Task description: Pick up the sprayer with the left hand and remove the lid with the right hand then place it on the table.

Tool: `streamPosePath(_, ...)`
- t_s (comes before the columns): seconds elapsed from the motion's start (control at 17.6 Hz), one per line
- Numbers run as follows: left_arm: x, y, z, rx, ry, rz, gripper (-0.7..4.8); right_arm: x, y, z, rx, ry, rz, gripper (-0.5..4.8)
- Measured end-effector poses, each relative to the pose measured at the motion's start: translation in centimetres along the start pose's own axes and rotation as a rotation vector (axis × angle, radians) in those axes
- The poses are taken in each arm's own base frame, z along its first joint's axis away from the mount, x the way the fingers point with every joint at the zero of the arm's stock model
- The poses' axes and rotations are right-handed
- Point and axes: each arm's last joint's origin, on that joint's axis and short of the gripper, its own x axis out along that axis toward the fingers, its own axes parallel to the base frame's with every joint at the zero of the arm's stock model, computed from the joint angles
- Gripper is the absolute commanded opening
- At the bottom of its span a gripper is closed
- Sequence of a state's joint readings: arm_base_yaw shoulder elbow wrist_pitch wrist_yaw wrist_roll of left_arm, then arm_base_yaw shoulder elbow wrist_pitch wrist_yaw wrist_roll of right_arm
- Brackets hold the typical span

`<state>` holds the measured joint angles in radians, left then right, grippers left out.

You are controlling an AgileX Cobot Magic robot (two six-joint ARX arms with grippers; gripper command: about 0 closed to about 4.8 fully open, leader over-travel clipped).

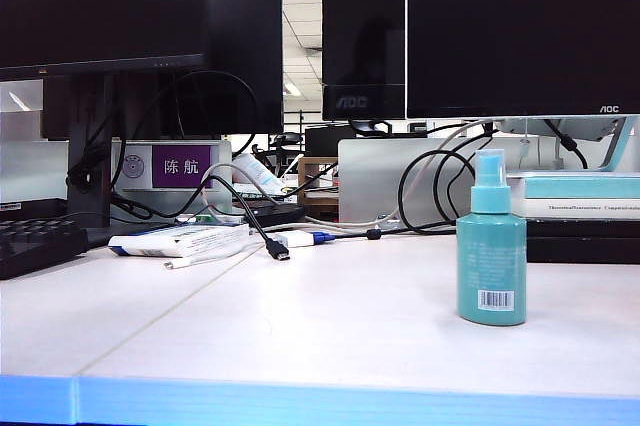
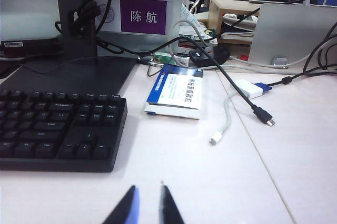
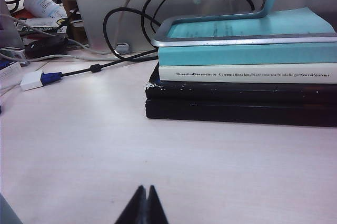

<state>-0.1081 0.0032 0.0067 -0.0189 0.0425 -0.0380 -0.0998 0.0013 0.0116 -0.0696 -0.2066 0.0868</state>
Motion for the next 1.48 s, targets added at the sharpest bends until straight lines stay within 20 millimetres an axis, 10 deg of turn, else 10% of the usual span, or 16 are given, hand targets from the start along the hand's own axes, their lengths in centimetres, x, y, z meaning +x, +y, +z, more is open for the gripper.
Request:
streamPosePath(0.45,-0.1,-0.7,0.9,-0.03,-0.08,-0.245,0.67,0.0,0.0,-0.2,0.022,0.025,-0.006,-0.01)
streamPosePath(0.74,-1.2,-1.0,6.9,-0.081,-0.342,-0.292,1.28,-0.1,0.2,1.6,0.19,-0.163,0.043,0.15)
streamPosePath(0.91,-0.1,-1.2,9.6,-0.09,-0.271,-0.325,2.4,-0.5,0.4,2.9,0.237,-0.231,0.085,1.43)
streamPosePath(1.14,5.7,-1.6,14.2,-0.025,-0.124,-0.495,3.64,-1.8,1.1,6.4,0.223,-0.312,0.117,1.69)
streamPosePath(1.31,11.2,-2.2,12.6,-0.057,0.086,-0.731,4.36,-2.2,1.3,8.2,0.225,-0.311,0.117,4.21)
streamPosePath(1.48,16.4,-5.1,8.3,-0.023,0.26,-0.983,4.79,0.4,1.0,7.3,0.331,-0.08,0.176,4.79)
